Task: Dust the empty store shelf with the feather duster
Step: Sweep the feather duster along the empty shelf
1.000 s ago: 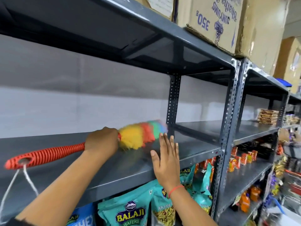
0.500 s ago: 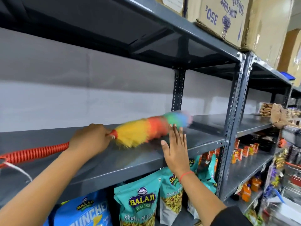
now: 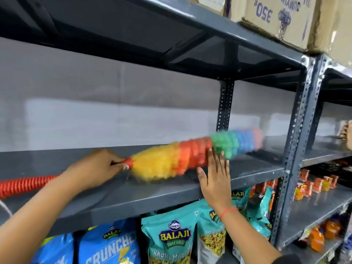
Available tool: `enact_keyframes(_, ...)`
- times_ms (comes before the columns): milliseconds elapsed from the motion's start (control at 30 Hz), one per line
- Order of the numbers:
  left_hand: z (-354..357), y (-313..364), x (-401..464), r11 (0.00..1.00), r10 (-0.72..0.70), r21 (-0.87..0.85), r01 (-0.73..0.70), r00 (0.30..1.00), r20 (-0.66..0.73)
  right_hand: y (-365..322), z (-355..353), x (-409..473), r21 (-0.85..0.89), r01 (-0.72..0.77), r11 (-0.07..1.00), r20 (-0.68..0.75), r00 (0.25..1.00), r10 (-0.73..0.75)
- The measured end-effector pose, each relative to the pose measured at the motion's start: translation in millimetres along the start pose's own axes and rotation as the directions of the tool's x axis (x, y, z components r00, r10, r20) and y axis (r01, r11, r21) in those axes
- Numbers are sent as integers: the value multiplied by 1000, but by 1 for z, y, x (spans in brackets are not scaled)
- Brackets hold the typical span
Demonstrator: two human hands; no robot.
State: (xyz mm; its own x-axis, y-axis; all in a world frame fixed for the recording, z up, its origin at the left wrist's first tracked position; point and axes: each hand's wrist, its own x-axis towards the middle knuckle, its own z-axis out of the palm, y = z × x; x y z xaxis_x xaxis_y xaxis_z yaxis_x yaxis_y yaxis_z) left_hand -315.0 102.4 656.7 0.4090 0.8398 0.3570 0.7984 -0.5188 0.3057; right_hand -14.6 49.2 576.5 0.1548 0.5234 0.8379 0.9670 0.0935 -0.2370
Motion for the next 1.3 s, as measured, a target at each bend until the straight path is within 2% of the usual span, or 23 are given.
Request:
enact_keyframes(100,-3,-8,-6,983,-77,170,64,994,72,0,-1,0,7,7,1000,21,1000,-7)
enact_keyframes(167,-2,-10,-9,968,-165,187,165,986,-13,0,-1,-1,11,16,1000,22,1000,-17)
enact_keyframes(233,-2,-10,-15,951,-191,217,219,971,-141,0,-2,-1,18,18,1000,17,1000,-19)
enact_keyframes(333,-10,-17,-29,979,-103,150,136,972,-210,-1,-2,-1,24,7,1000,11,1000,-7)
enact_keyframes(433,-24,-31,-51,998,8,66,-4,998,-56,0,-2,-1,38,-5,999,27,1000,4)
enact_keyframes(500,-32,-41,-62,993,0,119,-3,1000,25,-1,-4,-1,47,0,999,46,999,-2)
enact_keyframes(533,-34,-46,-66,987,-33,156,29,999,24,-1,-5,-1,41,6,999,51,999,-8)
enact_keyframes(667,-45,-55,-70,955,-162,218,203,968,-190,-2,-7,-2,38,12,999,57,998,-15)
enact_keyframes(733,-47,-57,-75,965,-132,183,187,951,-278,-4,-7,-2,80,-13,997,40,999,10)
enact_keyframes(800,-48,-59,-83,989,-79,100,112,955,-287,-15,-6,-1,128,-30,991,20,999,27)
enact_keyframes(900,-52,-54,-93,995,-64,69,73,990,-128,-53,-5,0,166,77,983,14,997,-81)
enact_keyframes(1000,-50,-55,-93,961,-193,192,196,981,-37,-104,-1,-4,227,270,936,49,956,-288)
enact_keyframes(1100,-49,-54,-96,894,-343,261,364,931,-124,-139,7,-10,186,408,894,60,903,-425)
enact_keyframes(1167,-47,-53,-98,864,-326,309,399,908,-263,-145,10,-13,94,424,901,68,900,-431)
enact_keyframes(1233,-47,-53,-102,895,-241,290,340,913,-328,-144,12,-12,97,414,905,69,905,-421)
enact_keyframes(1300,-48,-51,-106,949,-195,195,247,947,-254,-142,13,-12,103,426,899,56,900,-433)
